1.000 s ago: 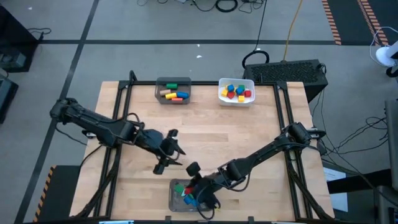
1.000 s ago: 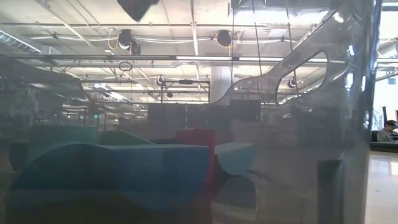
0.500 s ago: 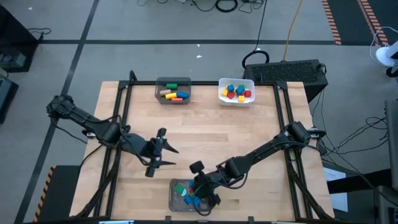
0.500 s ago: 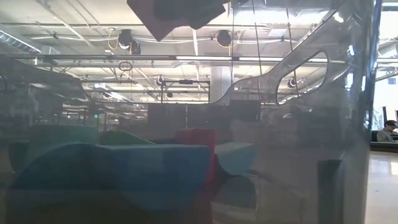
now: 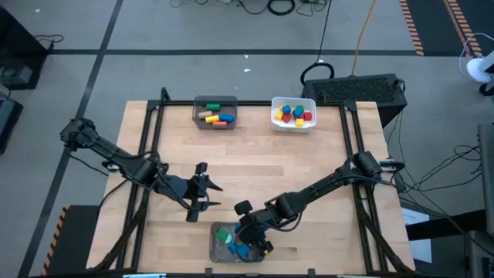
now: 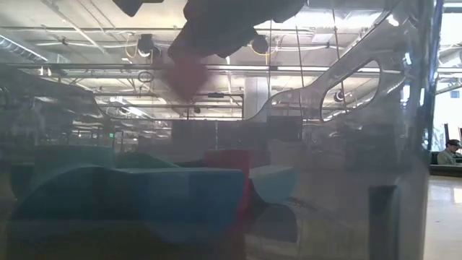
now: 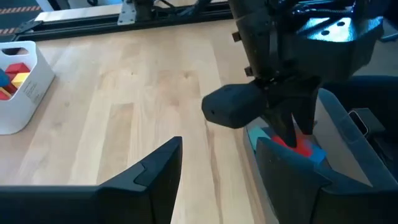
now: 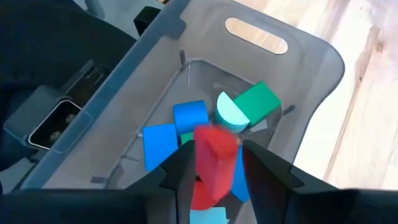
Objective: Sort blocks by size
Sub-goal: Put the red half circle block into the bottom black bin, then return to Home Position
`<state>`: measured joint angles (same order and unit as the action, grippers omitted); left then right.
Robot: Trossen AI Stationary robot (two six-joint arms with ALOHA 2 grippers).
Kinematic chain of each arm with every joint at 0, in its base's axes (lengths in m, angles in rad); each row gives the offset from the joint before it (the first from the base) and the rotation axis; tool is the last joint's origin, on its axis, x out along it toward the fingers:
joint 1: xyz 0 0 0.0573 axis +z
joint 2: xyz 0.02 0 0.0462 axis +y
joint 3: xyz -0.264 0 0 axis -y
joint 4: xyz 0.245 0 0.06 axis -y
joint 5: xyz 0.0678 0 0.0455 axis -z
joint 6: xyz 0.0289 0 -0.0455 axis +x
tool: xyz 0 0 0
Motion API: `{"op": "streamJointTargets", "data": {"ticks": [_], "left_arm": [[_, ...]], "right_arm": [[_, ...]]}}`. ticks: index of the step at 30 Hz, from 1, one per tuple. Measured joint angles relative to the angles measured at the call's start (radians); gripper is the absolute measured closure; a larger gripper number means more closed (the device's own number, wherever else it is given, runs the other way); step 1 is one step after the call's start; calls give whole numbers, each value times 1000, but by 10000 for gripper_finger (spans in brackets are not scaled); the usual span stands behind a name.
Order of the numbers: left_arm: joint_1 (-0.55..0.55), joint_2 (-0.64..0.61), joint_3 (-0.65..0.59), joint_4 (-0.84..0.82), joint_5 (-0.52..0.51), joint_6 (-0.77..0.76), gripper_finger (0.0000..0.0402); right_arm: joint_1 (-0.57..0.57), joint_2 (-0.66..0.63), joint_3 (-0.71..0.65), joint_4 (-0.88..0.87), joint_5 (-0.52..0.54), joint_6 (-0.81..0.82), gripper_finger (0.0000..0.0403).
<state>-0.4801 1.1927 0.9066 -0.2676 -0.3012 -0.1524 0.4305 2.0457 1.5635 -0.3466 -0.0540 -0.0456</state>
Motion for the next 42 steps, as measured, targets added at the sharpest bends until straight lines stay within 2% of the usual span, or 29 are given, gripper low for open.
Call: {"op": "streamJointTargets", "data": {"ticks": [9,16,20,27,31,37,42], "left_arm": [[0,1,0,-2,5,1,195],[-4,-3,0,63,1,19,195],[-25,-19,0,93,-7,76,195],[-84,-76,0,76,-106,90,195],[-146,-113,-1,35,-222,91,195],[-213,-187,-68,40,-355,107,195],[-221,-245,-138,78,-392,111,195]], "right_arm": [[-7,-6,0,-4,22,-7,263],[-4,-63,0,-26,108,-52,277],[-3,-115,0,-23,113,-69,291],[1,-196,0,-25,114,-95,332],[3,-232,0,-30,114,-111,353],[-2,-296,0,-70,215,-116,382],[-17,-351,0,-111,216,-119,401]]}}
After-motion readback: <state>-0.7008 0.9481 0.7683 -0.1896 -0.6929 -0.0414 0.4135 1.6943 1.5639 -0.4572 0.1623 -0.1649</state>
